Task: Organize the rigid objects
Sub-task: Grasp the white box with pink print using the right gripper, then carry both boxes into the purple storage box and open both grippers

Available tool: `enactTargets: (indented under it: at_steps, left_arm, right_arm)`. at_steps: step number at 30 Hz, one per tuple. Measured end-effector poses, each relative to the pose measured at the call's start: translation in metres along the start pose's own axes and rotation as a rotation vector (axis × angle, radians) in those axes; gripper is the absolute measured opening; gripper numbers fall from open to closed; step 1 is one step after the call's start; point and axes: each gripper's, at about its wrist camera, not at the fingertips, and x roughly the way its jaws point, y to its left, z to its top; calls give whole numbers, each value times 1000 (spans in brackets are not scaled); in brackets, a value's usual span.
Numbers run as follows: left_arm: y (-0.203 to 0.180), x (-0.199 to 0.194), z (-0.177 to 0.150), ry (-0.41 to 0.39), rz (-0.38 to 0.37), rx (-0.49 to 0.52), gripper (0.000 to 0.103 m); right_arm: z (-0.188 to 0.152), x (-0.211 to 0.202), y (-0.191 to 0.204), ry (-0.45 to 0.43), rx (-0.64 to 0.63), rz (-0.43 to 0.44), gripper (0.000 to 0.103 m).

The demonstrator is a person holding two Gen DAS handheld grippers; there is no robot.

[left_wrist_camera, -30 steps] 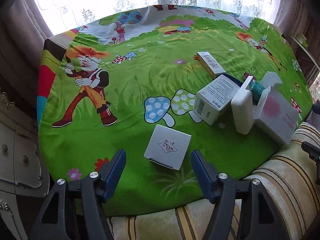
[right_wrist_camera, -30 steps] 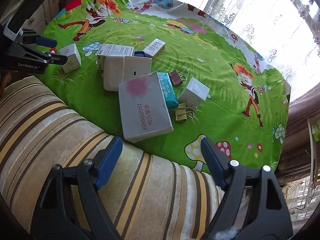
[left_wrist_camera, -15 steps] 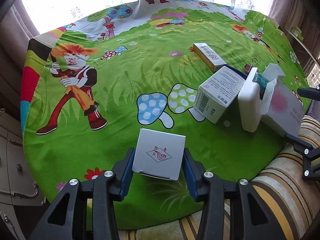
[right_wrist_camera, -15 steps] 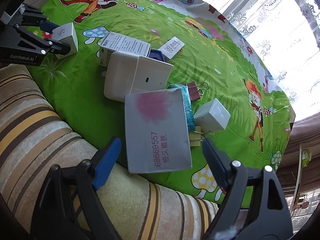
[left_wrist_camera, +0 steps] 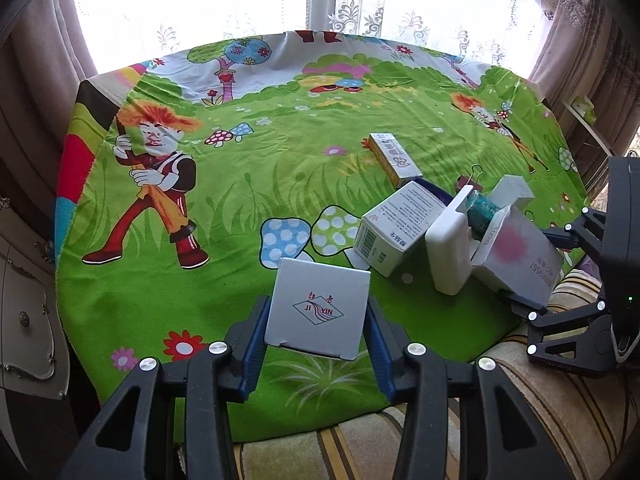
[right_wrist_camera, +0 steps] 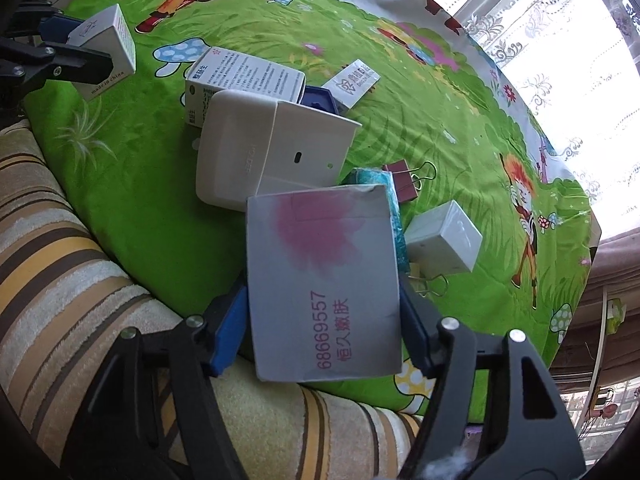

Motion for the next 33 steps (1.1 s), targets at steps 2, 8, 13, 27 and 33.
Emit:
enactTargets:
  at_steps: [2,8,13,27,33]
  left_arm:
    - [-4,-7,1,-11,-18,-9,46]
    - [-19,-18,1,-26,-46,-12,46]
    - [-41,-26,1,-31,-83,11,46]
    - [-118,-35,-4,-20,-193,56,46]
    - [-159,-41,-5,-19,-249,96,46]
  right_arm:
    - [-3,-5,-4,-12,20,17,70]
    - [-15,-22,-15,-47,70,41,70]
    - [-28,-45,-30,-93,143,66,69]
    - [-94,-93,-82,-185,386,83,69]
    - [-124,-108,-101,-205,462,71,69]
